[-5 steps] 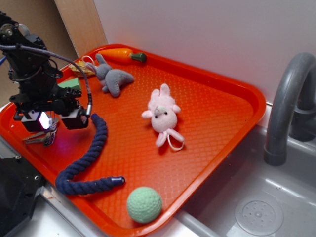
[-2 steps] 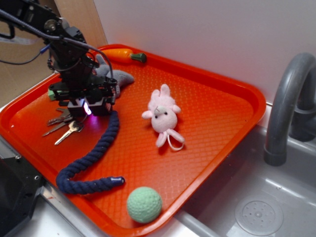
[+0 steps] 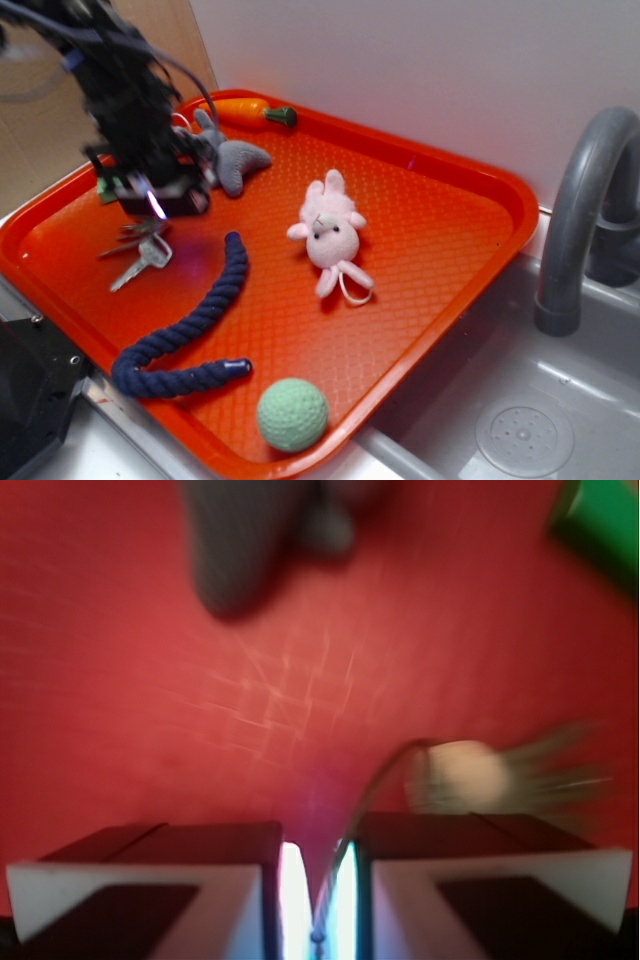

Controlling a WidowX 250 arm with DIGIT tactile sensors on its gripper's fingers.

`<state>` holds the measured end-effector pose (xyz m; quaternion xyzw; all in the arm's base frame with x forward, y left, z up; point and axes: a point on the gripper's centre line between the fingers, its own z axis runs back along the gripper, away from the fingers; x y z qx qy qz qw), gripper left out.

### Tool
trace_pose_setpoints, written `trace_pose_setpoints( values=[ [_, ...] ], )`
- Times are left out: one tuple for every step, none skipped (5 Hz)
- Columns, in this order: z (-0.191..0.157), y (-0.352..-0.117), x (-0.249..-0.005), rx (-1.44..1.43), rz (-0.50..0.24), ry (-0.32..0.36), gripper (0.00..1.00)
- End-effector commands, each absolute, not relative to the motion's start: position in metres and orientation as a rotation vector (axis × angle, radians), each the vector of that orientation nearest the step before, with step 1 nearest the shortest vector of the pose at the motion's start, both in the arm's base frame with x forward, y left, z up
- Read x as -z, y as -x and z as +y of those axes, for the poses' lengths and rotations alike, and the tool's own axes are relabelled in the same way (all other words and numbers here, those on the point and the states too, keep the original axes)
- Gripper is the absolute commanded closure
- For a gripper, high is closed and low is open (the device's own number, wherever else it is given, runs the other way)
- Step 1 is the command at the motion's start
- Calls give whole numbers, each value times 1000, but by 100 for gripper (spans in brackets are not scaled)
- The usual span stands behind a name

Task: Grab the silver keys.

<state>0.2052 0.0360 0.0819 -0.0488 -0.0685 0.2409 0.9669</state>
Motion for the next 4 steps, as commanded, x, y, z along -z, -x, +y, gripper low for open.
trace_pose_setpoints(
  values=[
    [38,-217,-192,-180,-172,192,100],
    [34,-213,-242,-180,-209,161,100],
    [35,-209,-288,-177,-183,159,100],
    [31,-201,-289,-180,-207,126,100]
  ],
)
